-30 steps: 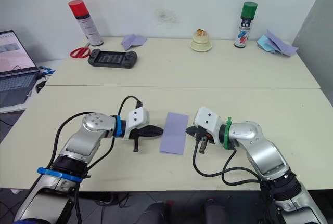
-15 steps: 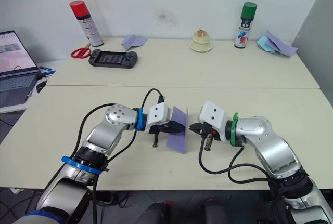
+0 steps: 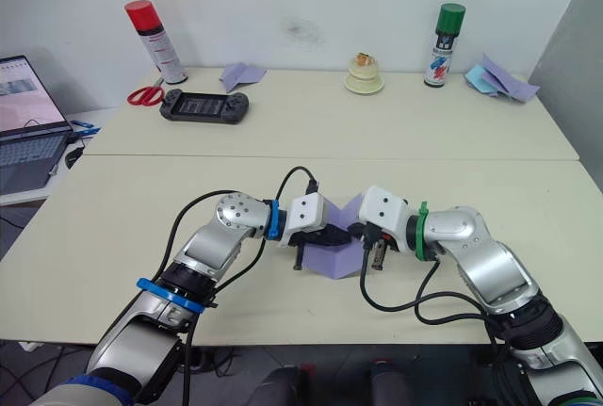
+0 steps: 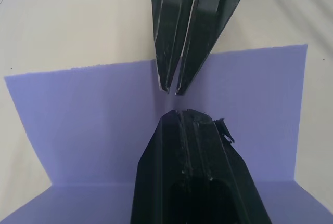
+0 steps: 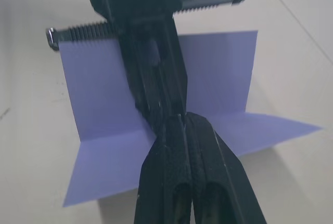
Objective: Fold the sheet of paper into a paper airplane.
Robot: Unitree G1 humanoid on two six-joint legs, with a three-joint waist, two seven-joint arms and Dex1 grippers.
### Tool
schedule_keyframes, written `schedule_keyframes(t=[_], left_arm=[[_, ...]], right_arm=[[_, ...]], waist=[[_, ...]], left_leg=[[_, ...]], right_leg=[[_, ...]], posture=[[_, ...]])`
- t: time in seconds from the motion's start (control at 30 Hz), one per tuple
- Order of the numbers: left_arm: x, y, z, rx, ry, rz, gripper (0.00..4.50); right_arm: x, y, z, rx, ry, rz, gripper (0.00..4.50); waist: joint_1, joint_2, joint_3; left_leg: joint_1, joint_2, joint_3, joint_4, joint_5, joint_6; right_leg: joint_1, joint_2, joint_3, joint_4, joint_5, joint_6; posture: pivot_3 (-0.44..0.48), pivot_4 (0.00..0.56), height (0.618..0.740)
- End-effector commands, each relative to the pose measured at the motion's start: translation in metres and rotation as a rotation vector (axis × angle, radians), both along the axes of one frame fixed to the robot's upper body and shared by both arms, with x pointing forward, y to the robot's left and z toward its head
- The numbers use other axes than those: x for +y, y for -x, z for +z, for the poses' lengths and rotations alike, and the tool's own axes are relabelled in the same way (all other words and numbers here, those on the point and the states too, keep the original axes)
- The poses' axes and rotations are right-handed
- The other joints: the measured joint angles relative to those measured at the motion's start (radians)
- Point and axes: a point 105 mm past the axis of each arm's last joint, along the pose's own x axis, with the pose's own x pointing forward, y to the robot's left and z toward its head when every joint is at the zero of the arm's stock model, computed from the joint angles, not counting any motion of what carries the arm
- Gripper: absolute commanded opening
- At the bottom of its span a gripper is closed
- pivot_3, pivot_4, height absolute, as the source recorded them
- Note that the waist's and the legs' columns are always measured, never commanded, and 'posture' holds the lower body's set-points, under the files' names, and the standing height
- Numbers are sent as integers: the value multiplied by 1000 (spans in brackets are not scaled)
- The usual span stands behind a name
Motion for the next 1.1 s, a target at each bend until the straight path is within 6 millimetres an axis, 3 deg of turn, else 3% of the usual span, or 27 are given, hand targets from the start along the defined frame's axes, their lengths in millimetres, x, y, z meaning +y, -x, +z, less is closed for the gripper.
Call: schedule_keyframes(t=[0.03, 0.27, 0.5, 0.67, 0.87, 1.1], left_arm=[[22, -5, 1, -14, -12, 57, 0], [46, -11, -22, 26, -58, 157, 0], [52, -14, -36, 41, -76, 189, 0], [51, -17, -35, 36, -69, 195, 0], [44, -24, -31, 22, -29, 221, 0], [34, -35, -25, 57, 42, 288, 0]], right_arm=[[-4, -2, -13, -19, 47, 3, 104], [-10, -3, -33, 13, 84, -3, 104], [-20, -3, -55, 61, 124, -31, 104], [-23, -5, -59, 33, 132, -25, 104], [-5, -16, -43, -14, 25, -40, 104], [-3, -19, -61, 42, 35, -62, 104]], waist=[[-1, 0, 0], [0, 0, 0], [1, 0, 0], [1, 0, 0], [1, -1, -1], [0, -1, -1]], left_leg=[[0, 0, 0, 0, 0, 0], [0, 0, 0, 1, 0, 0], [2, 0, -1, 1, 0, 0], [6, 0, -1, 1, 0, 0], [6, 0, -1, 0, 0, 0], [6, 0, 0, 1, 0, 0]], right_leg=[[0, 0, 0, 0, 0, 0], [0, 0, 0, 0, 0, 0], [2, 0, 0, 0, 0, 0], [6, 0, 0, 0, 0, 1], [6, 0, 0, 0, 0, 0], [6, 0, -1, 0, 0, 0]], posture=[[0, 150, 722], [0, 150, 722], [0, 150, 722], [0, 150, 722], [0, 150, 722], [0, 150, 722]])
